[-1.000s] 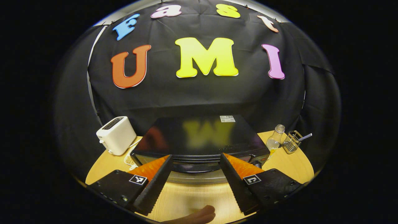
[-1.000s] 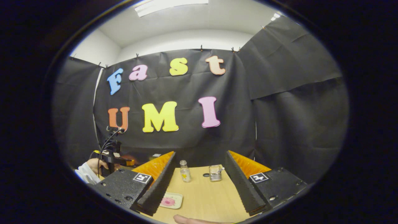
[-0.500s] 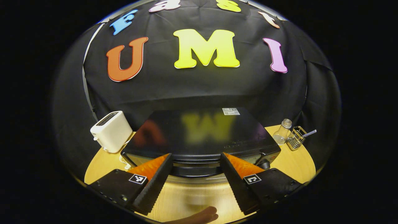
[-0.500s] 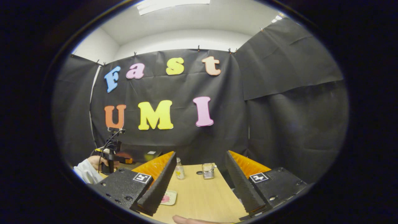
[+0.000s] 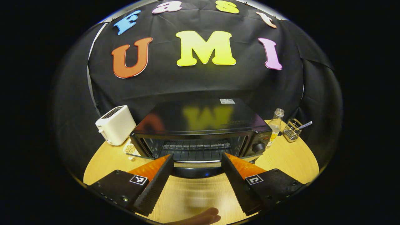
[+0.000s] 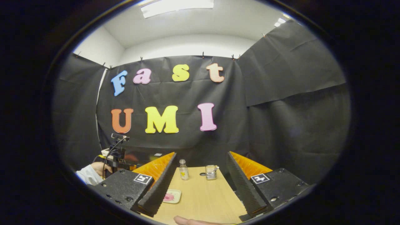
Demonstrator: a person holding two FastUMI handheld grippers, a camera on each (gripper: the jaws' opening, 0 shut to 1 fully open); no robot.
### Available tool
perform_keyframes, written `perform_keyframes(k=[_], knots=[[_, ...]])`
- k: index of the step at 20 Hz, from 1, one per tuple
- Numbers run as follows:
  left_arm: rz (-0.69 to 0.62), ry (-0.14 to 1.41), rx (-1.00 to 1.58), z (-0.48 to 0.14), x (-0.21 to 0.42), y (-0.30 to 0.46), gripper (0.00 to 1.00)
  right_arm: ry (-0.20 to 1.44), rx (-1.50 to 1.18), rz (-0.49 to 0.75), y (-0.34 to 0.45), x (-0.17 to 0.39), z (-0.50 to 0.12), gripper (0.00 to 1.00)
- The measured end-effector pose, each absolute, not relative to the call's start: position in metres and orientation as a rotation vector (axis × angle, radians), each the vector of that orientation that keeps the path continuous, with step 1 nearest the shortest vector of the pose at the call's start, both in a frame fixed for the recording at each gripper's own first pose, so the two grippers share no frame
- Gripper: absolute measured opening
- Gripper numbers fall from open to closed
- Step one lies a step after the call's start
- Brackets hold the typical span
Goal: Open the electric oven with the left hand, put the food in, and close the electric oven.
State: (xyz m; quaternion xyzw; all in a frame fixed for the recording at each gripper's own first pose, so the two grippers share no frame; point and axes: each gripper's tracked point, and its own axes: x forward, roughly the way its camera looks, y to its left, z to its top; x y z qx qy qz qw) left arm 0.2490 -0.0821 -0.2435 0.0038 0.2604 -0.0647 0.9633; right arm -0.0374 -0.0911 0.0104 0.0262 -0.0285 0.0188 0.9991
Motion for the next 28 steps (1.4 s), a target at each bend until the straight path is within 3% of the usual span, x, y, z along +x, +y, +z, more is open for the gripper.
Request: perform_keyframes(k=[5,6,7,16,21,27,28], knots=[[-0.142,0.517,0.008,-0.267,0.210,-0.083,0.96,-0.039,0.061,0.081,-0.074,-0.056,0.011,0.97],[-0.141,0.500,0.007,-0.270,0.205,-0.082,0.85,-0.037,0.057,0.087,-0.071,-0.060,0.011,0.96],[-0.140,0.489,0.001,-0.275,0.199,-0.082,0.95,-0.042,0.053,0.091,-0.070,-0.062,0.014,0.96],[-0.162,0.480,-0.007,-0.328,0.165,-0.086,0.95,-0.011,0.035,0.138,-0.050,-0.065,0.014,0.96],[-0.177,0.606,-0.013,-0.388,0.140,-0.095,0.94,0.001,0.033,0.116,-0.041,-0.058,0.015,0.96],[-0.176,0.605,0.045,-0.398,0.134,-0.087,1.00,0.050,0.013,0.110,-0.026,-0.046,0.000,0.96],[-0.185,0.591,0.037,-0.395,0.136,-0.089,0.95,0.060,0.008,0.112,-0.024,-0.043,-0.004,1.00]])
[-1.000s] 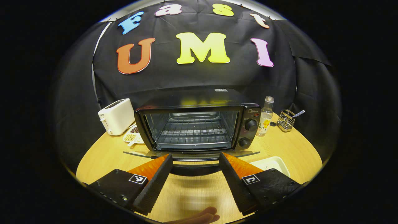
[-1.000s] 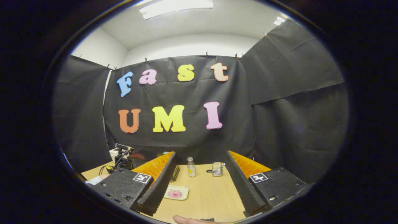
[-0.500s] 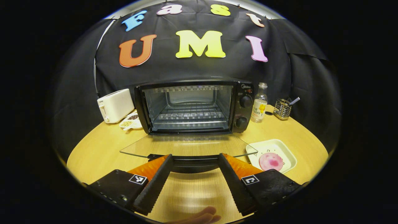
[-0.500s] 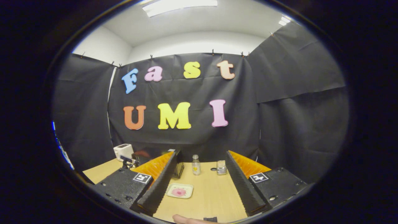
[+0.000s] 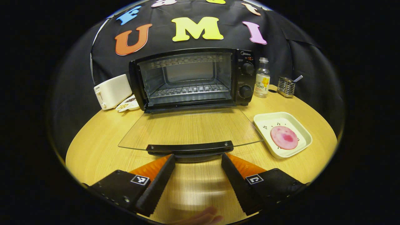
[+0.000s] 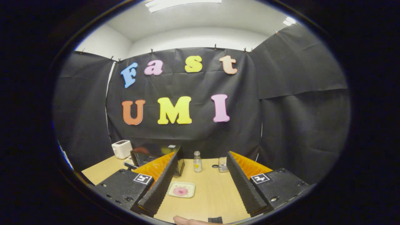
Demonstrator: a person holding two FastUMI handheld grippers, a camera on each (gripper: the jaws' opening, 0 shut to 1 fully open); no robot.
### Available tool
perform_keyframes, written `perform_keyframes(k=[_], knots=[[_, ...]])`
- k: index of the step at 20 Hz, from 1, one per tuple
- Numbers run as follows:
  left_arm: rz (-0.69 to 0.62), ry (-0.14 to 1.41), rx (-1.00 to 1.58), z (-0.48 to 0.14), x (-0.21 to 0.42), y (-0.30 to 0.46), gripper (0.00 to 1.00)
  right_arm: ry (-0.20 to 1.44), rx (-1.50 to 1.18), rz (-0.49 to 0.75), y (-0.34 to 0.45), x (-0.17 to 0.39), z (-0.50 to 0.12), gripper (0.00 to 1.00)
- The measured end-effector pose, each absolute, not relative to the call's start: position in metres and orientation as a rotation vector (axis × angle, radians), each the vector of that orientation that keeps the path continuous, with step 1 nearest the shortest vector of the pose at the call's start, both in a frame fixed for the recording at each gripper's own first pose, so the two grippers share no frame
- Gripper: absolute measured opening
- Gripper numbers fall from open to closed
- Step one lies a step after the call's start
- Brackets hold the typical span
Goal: Open the electric oven with the left hand, put the food in, and close the electric oven.
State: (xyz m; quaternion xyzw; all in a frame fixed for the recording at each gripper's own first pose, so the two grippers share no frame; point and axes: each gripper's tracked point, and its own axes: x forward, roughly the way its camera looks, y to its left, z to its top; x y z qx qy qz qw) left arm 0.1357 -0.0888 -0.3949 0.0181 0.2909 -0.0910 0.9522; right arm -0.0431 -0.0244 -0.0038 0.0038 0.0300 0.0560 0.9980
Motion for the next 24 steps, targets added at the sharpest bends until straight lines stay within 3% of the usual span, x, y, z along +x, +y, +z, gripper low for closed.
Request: perform_keyframes(k=[11,18,21,24], knots=[[-0.207,0.289,-0.006,-0.230,0.093,-0.074,0.95,0.278,-0.043,0.110,-0.016,0.032,-0.076,0.97],[-0.152,0.112,-0.004,-0.144,0.063,-0.055,0.94,0.574,-0.052,0.136,-0.014,0.110,-0.188,1.00],[-0.130,0.105,-0.029,-0.126,0.059,-0.050,0.94,0.686,-0.027,0.146,-0.007,0.142,-0.234,1.00],[-0.111,0.076,-0.043,-0.106,0.060,-0.040,0.94,0.778,0.008,0.167,0.004,0.158,-0.278,0.94]])
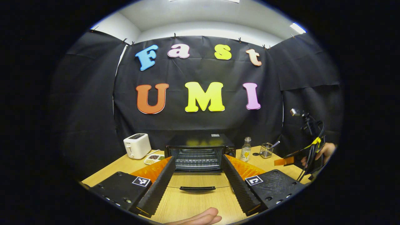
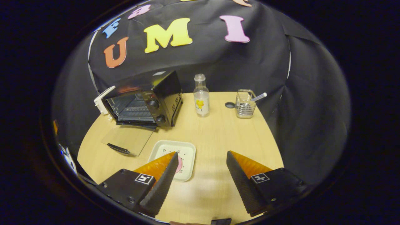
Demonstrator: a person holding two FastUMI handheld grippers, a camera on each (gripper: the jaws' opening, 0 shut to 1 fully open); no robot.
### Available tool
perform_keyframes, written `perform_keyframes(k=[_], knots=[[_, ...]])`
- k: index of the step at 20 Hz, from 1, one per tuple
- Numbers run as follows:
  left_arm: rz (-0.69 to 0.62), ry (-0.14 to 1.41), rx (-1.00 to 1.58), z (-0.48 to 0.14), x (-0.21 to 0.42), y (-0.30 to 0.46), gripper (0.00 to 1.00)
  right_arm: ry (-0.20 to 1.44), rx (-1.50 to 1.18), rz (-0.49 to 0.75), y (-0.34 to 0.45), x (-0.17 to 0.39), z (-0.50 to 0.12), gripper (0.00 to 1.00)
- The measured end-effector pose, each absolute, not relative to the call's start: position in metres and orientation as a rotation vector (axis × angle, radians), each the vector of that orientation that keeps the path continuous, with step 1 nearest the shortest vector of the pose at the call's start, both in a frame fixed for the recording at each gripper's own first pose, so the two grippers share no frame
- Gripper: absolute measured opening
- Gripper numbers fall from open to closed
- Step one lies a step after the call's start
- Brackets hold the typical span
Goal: Open the electric oven with the left hand, put the food in, and close the electric oven.
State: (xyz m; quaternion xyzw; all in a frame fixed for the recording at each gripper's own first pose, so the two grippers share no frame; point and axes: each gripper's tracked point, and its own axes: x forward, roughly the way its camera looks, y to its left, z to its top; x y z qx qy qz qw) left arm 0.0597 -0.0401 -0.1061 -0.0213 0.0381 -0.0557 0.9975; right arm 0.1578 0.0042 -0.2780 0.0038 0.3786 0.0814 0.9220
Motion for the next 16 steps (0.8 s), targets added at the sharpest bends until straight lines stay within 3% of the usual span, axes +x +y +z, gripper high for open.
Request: perform_keyframes(k=[7,13,15,16], knots=[[-0.079,0.007,-0.031,-0.076,0.061,-0.027,0.94,0.958,0.072,0.188,0.023,0.180,-0.368,0.84],[-0.056,0.050,0.019,-0.090,0.067,-0.022,0.95,1.049,0.185,0.256,0.047,0.179,-0.399,0.53],[-0.066,0.061,0.023,-0.093,0.066,-0.025,0.95,1.020,0.228,0.252,0.048,0.188,-0.401,0.39],[-0.060,0.059,0.023,-0.092,0.065,-0.022,0.95,1.040,0.239,0.270,0.047,0.186,-0.412,0.26]])
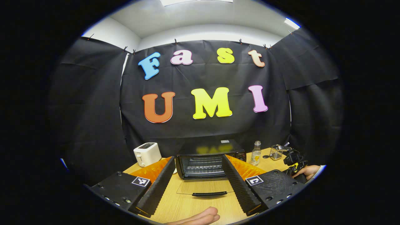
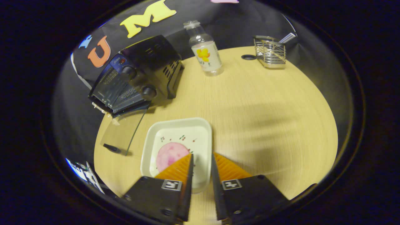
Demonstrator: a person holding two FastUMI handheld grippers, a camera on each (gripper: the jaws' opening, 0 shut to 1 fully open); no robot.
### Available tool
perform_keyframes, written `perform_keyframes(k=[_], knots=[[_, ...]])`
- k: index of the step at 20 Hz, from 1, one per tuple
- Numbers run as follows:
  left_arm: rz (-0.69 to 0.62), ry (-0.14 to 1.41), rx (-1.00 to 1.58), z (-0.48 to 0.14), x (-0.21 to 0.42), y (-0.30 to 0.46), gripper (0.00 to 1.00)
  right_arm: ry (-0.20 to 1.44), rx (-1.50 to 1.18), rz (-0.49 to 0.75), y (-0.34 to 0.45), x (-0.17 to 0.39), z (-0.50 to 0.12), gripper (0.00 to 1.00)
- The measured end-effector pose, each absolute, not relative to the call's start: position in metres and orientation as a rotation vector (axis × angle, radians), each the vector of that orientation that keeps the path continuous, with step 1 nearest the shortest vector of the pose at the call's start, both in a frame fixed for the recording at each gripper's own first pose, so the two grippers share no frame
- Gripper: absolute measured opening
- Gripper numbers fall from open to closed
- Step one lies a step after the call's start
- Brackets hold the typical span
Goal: Open the electric oven with the left hand, put the food in, and close the electric oven.
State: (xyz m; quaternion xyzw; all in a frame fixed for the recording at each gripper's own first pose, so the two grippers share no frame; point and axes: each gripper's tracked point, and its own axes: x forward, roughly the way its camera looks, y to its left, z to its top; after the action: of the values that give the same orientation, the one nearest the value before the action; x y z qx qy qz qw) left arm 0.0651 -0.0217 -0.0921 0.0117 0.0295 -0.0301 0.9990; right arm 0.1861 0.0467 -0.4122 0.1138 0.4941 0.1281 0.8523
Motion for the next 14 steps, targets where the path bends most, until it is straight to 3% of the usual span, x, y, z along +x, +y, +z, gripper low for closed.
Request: perform_keyframes(k=[2,6,14], knots=[[-0.059,0.066,0.018,-0.095,0.065,-0.021,0.95,1.032,0.279,0.295,0.046,0.187,-0.410,0.01],[-0.058,0.062,0.020,-0.093,0.062,-0.018,0.95,1.070,0.468,0.349,0.047,0.176,-0.402,0.04],[-0.079,0.074,0.015,-0.099,0.058,-0.015,0.95,1.014,0.631,0.323,0.016,0.167,-0.362,0.04]])
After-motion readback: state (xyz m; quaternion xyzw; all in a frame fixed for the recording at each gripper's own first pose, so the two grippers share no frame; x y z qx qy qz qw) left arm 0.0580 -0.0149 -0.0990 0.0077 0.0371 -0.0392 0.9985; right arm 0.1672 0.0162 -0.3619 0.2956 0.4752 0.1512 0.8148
